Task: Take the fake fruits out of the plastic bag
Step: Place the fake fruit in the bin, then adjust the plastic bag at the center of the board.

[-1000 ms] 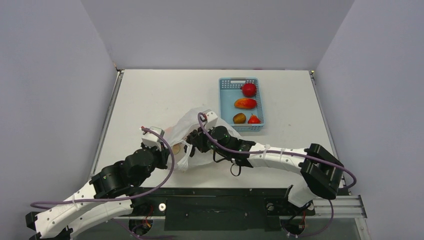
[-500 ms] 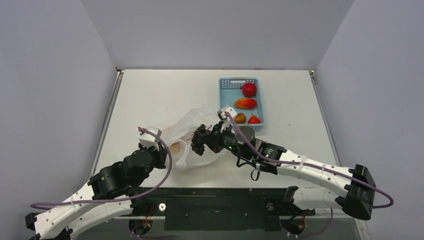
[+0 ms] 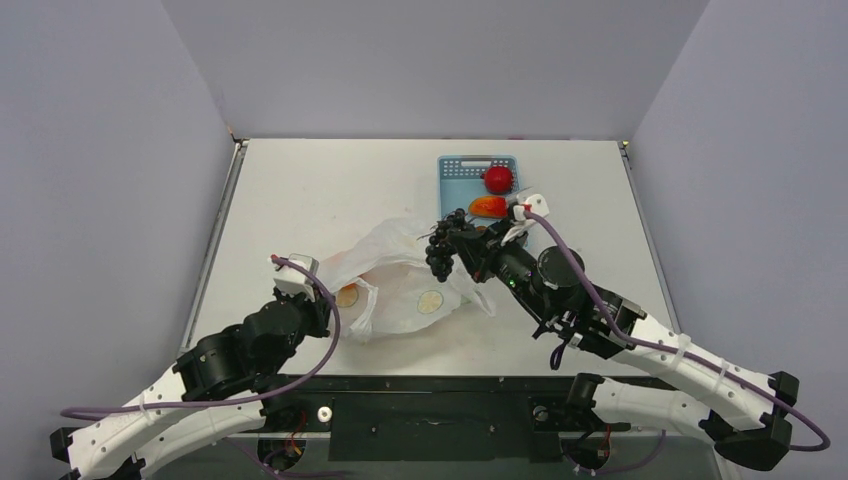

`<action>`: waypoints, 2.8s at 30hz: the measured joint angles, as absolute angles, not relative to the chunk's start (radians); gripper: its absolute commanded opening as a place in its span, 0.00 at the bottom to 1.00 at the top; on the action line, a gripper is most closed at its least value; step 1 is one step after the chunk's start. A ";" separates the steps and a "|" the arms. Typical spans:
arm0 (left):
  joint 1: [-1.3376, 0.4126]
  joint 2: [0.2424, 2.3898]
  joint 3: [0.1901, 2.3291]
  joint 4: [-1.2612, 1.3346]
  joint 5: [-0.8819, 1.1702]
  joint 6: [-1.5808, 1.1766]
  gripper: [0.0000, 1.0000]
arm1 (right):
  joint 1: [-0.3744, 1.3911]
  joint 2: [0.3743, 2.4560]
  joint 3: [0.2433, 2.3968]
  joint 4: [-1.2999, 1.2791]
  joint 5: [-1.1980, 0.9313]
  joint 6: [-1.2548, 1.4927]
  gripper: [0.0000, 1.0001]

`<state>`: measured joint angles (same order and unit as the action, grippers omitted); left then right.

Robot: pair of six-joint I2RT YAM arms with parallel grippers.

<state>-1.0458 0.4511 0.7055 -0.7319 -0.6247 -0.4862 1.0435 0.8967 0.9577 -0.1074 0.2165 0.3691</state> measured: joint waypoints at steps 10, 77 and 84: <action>-1.046 0.462 0.706 -0.733 -0.625 -0.487 0.00 | 0.850 1.002 1.141 -0.146 0.344 0.349 0.00; -1.059 0.495 0.706 -0.745 -0.629 -0.493 0.00 | 0.926 1.129 0.864 -0.039 -0.007 0.479 0.58; -1.059 0.491 0.706 -0.745 -0.625 -0.493 0.00 | 1.151 1.109 0.681 0.154 0.032 0.555 0.33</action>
